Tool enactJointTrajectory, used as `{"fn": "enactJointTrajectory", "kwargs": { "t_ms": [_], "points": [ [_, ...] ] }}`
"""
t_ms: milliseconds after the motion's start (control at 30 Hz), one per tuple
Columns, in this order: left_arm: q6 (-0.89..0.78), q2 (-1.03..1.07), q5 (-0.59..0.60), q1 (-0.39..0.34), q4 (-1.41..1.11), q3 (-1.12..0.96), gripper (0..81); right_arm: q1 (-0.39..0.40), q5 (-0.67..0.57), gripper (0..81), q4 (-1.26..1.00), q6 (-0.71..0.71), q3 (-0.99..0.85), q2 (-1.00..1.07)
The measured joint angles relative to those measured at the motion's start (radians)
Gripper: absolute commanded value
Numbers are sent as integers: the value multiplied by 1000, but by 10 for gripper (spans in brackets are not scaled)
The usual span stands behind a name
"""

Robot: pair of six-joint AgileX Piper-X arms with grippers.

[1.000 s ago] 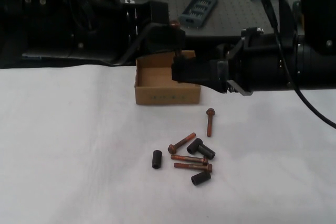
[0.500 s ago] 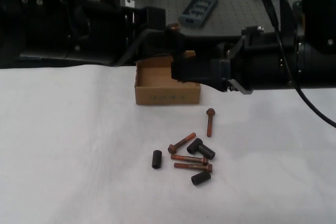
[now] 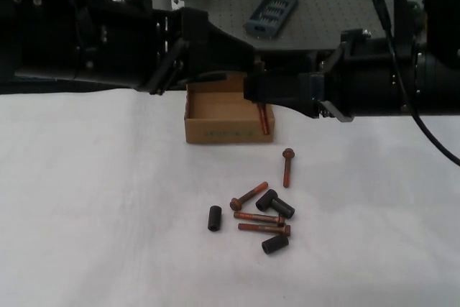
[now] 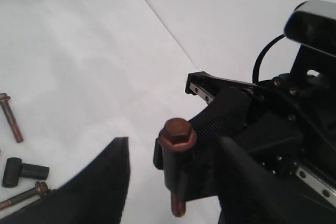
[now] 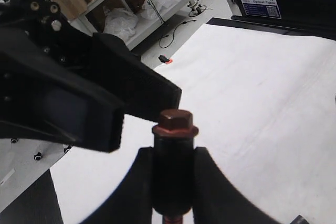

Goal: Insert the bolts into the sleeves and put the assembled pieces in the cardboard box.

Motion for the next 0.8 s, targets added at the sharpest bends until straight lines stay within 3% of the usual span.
{"fn": "enactJointTrajectory", "kwargs": {
  "t_ms": [233,433,533,633,800],
  "points": [
    [0,-93,2,150,78,0,369,-17,6,28,16,-37,-3,12],
    [112,-231,-98,285,415,0,369,-63,30,28,20,-39,-98,155],
    [161,-276,-143,316,494,0,369,-84,61,28,27,-39,-206,274],
    [213,-355,-195,351,577,0,369,-122,90,28,102,-39,-451,505],
    [245,-436,-219,377,627,0,369,-135,124,28,191,-39,-619,663]
  ]
}}
